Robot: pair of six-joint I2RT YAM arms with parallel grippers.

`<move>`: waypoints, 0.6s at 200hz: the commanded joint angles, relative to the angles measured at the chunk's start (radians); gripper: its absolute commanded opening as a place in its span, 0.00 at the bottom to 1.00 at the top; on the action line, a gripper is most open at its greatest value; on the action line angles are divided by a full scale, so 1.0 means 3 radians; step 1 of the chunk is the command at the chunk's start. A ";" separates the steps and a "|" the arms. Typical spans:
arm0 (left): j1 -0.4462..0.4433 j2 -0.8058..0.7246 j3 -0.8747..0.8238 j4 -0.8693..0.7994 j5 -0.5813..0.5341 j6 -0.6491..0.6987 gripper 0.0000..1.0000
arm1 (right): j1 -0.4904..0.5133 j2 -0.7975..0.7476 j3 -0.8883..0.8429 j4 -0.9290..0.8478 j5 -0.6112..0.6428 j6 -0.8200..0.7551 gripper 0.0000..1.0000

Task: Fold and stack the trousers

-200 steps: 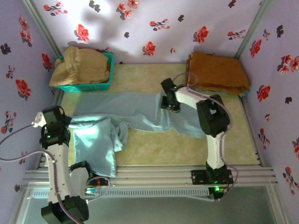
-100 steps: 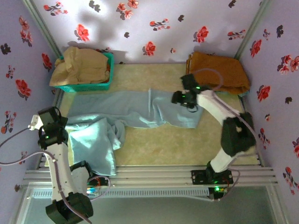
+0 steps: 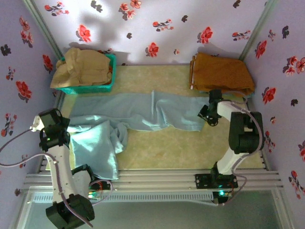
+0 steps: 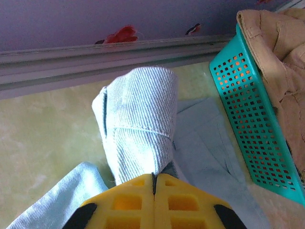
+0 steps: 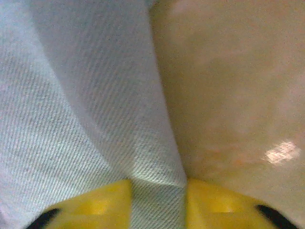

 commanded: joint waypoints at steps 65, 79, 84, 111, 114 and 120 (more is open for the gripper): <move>0.0028 0.0036 -0.0012 0.0110 0.0183 0.0033 0.00 | 0.1225 -0.0228 0.0849 -0.0673 0.0693 -0.0227 0.10; 0.0027 0.0036 -0.0041 0.0131 0.0222 0.0018 0.00 | 0.1587 0.0142 0.1235 -0.0853 0.0853 -0.0285 0.19; 0.0023 0.0034 -0.0051 0.0147 0.0233 0.0015 0.00 | 0.1698 0.0299 0.1382 -0.0894 0.0835 -0.0316 0.23; 0.0023 0.0055 -0.0085 0.0177 0.0316 0.0006 0.00 | 0.2114 0.1075 0.2162 -0.1101 0.0609 -0.0461 0.51; 0.0023 0.0056 -0.0083 0.0182 0.0333 0.0006 0.00 | 0.2136 0.1131 0.2247 -0.1145 0.0615 -0.0476 0.52; 0.0022 0.0061 -0.0080 0.0179 0.0355 0.0020 0.00 | 0.2165 0.1193 0.2358 -0.1212 0.0662 -0.0493 0.54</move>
